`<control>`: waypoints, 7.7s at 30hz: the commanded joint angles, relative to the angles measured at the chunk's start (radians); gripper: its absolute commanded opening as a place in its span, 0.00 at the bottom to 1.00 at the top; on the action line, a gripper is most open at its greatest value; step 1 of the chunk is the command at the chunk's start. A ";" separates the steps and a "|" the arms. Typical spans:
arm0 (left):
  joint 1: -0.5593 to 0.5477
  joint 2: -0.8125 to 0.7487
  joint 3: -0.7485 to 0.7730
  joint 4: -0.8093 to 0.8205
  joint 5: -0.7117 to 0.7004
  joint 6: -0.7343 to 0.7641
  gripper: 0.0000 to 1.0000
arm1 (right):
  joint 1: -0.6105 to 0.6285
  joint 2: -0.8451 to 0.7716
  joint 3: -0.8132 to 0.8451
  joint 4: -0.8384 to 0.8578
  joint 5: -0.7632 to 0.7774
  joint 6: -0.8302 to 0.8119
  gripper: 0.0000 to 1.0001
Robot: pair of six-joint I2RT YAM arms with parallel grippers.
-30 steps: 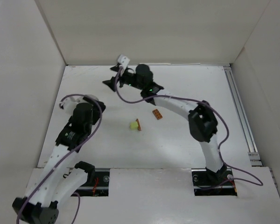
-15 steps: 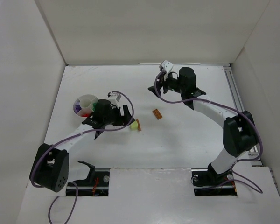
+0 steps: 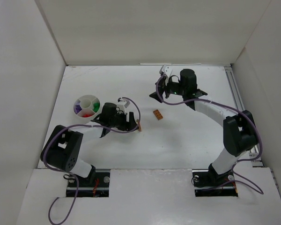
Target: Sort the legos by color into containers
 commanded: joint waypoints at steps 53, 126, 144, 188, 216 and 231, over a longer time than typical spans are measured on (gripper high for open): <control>-0.530 0.139 0.304 -0.338 -0.679 -0.091 0.07 | -0.068 -0.139 -0.176 0.016 -0.022 0.022 0.82; -0.645 -0.262 0.178 0.086 -0.751 0.481 0.00 | 0.052 -0.138 0.045 -0.571 -0.309 0.226 0.27; -0.645 -0.291 0.088 0.014 -0.901 0.245 0.00 | -0.278 -0.207 0.034 -0.465 -0.319 0.220 0.06; 0.416 -0.144 0.473 -0.596 -0.823 -0.408 0.66 | -0.306 -0.300 -0.084 -0.475 -0.112 0.008 0.12; -0.068 -0.406 0.178 0.191 0.284 -0.031 0.77 | -0.059 -0.196 0.024 -0.309 -0.480 0.108 0.16; -0.097 -0.249 0.255 0.250 0.320 -0.068 0.57 | 0.017 -0.225 0.024 -0.208 -0.477 0.255 0.16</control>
